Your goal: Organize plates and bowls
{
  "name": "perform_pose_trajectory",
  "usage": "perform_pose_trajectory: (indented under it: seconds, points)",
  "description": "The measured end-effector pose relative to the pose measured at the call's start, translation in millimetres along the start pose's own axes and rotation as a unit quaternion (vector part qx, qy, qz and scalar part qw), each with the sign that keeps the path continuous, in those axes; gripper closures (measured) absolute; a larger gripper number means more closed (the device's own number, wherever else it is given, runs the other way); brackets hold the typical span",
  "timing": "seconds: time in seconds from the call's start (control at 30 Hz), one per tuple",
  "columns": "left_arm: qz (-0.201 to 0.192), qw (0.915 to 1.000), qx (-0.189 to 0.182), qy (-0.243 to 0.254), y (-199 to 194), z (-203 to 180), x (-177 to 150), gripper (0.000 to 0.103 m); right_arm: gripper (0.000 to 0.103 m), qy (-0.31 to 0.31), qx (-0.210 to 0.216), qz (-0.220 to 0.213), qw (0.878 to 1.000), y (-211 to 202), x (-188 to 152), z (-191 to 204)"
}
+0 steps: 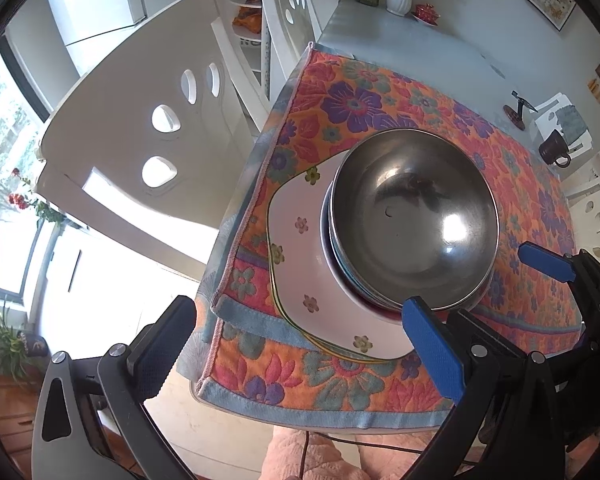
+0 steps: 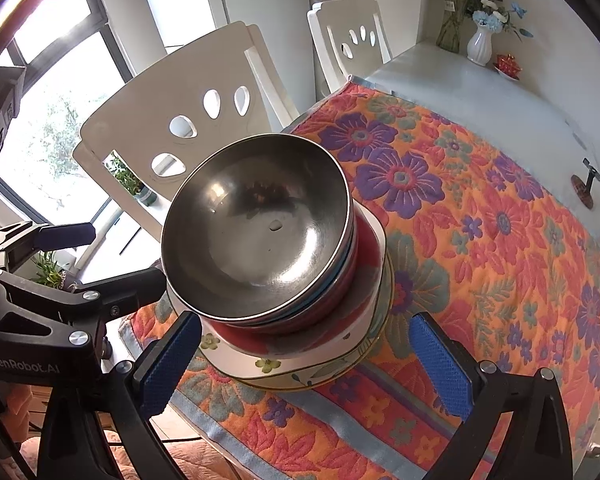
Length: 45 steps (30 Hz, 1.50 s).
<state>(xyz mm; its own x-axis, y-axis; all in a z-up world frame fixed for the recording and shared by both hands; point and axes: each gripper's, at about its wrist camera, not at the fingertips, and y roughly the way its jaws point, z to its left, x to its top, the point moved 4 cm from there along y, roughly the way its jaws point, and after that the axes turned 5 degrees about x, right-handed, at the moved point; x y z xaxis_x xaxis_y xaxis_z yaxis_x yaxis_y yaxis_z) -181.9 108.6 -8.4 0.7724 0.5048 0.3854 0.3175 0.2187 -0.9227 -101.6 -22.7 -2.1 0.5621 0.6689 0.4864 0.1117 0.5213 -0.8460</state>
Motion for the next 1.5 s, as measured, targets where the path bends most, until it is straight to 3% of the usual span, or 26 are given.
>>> perform_pose_trajectory:
  seconds: [0.37,1.5]
  points:
    - [-0.011,0.9998,0.002,-0.015,-6.6,10.4,0.3,0.001,0.000,0.002,-0.013,-0.015,1.000,-4.6,3.5,0.9]
    - [0.007,0.9998,-0.014,-0.016,-0.1,9.7,0.4,0.001,0.000,-0.009,0.002,0.005,1.000,6.2,4.6,6.5]
